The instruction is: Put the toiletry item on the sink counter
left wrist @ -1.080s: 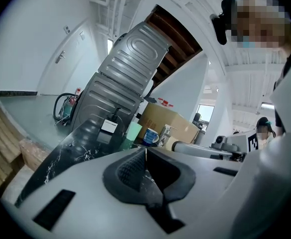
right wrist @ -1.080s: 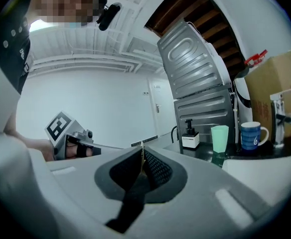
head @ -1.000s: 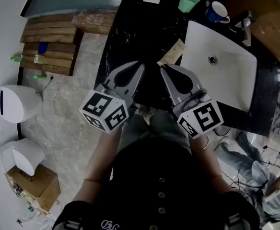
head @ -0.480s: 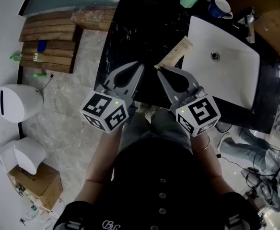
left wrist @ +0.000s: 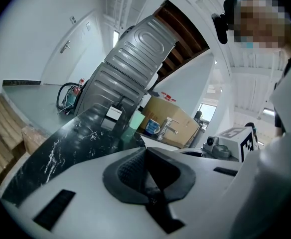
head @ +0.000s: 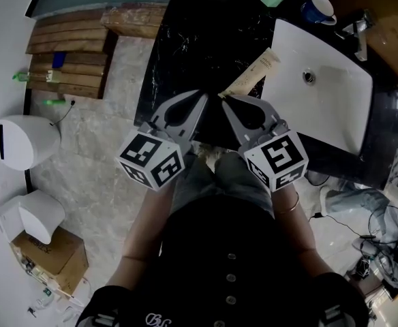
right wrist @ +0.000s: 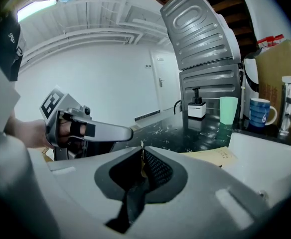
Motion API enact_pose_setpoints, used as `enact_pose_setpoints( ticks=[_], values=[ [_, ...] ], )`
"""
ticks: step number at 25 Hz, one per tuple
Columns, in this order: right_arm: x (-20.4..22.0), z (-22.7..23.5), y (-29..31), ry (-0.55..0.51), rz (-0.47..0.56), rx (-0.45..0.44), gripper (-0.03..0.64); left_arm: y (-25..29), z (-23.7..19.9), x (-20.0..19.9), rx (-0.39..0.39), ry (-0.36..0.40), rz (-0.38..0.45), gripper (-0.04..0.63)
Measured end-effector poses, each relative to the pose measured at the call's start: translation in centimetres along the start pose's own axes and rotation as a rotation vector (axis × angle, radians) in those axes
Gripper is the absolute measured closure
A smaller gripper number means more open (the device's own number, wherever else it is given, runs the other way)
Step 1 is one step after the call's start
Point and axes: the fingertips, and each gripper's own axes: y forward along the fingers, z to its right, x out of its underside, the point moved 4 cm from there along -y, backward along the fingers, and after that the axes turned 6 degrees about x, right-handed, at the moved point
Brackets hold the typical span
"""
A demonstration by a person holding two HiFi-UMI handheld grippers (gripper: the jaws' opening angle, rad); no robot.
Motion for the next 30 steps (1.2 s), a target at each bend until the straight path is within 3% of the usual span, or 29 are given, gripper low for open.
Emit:
enact_pose_setpoints(
  ticks=[15, 30],
  values=[
    [1.4, -1.9, 1.4, -0.077, -0.114, -0.048, 0.606, -0.2, -0.1, 1.0, 0.027, -0.015, -0.033, 0.581],
    [2.2, -3.3, 1.9, -0.066, -0.175, -0.099, 0.562, -1.2, -0.4, 1.0, 0.029, -0.035, -0.021, 0.581]
  ],
)
